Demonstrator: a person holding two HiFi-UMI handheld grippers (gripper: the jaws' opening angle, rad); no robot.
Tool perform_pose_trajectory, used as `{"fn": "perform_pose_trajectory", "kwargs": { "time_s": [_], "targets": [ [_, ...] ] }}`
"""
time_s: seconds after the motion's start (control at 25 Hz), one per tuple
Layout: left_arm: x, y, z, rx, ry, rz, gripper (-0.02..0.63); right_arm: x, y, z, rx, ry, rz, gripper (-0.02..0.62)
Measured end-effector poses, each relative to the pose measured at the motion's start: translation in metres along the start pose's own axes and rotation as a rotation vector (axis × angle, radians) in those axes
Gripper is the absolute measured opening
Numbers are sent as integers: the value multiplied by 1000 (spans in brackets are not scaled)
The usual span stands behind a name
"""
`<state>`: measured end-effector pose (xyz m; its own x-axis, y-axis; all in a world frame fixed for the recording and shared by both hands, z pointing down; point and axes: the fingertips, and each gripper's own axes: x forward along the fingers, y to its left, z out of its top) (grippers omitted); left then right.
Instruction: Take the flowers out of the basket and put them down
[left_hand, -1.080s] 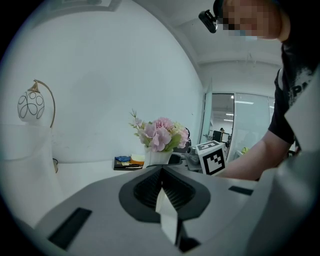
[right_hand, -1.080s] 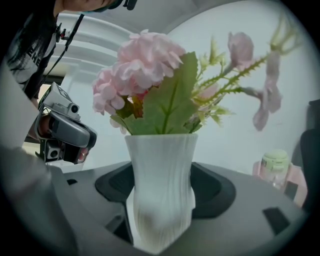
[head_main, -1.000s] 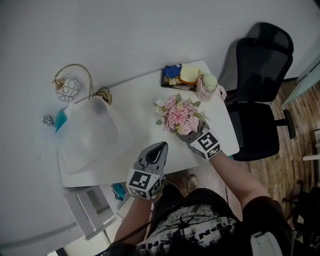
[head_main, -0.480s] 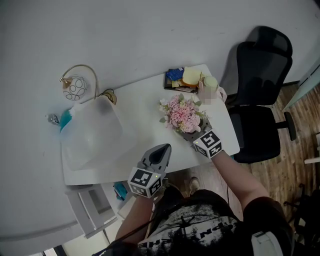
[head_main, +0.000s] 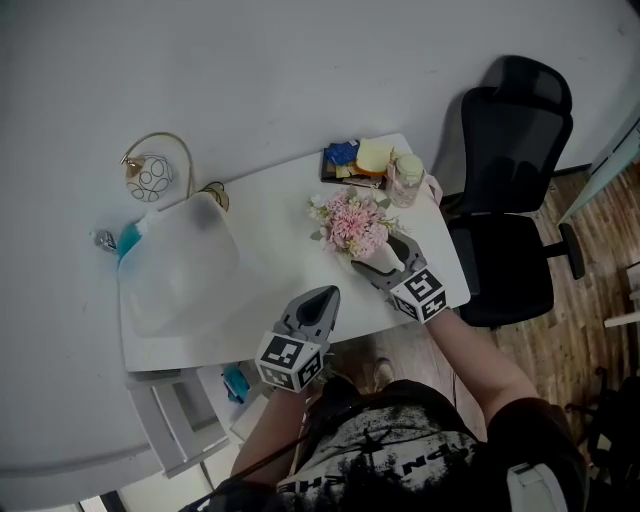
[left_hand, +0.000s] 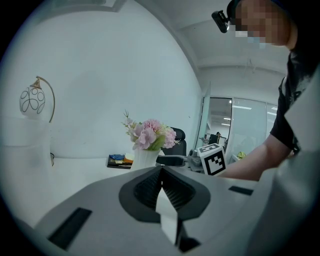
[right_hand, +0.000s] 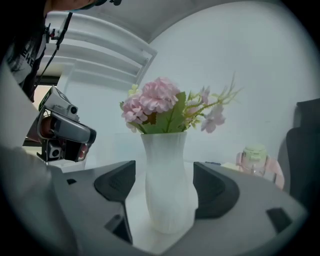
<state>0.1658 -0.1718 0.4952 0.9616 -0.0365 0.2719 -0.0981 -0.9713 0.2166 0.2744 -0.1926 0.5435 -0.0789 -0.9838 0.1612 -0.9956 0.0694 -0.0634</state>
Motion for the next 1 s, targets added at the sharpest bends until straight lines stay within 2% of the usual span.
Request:
{"fn": "perform_pose_trajectory", "kwargs": {
  "time_s": [0.32,0.36,0.4,0.44,0.48,0.56,0.64,0.8,1.0],
  "targets": [
    [11,-24,10,43,-24,-24,12,-48,14,18,10,-5,47,336],
    [12,-28,12,50,-29,-27,12,-56,16,23,11,-15,45,288],
    [12,-32,14,56,-33,-30,12,-63,18,28,11,-25,41,189],
    [13,-35,16,63,-38,-32,12,-71,20,33,11,-36,40,134],
    [14,-38,18,70,-42,-34,12,-78,22,38,10,-46,41,85],
    [13,-45,20,83,-50,-37,12,-92,27,47,6,-62,44,39],
    [12,-50,21,97,-56,-38,13,-103,31,51,5,-62,54,18],
    [8,-59,19,109,-59,-31,12,-121,36,49,10,-24,70,17],
    [6,-62,17,117,-61,-23,12,-135,41,49,-39,-14,75,15]
  ]
}}
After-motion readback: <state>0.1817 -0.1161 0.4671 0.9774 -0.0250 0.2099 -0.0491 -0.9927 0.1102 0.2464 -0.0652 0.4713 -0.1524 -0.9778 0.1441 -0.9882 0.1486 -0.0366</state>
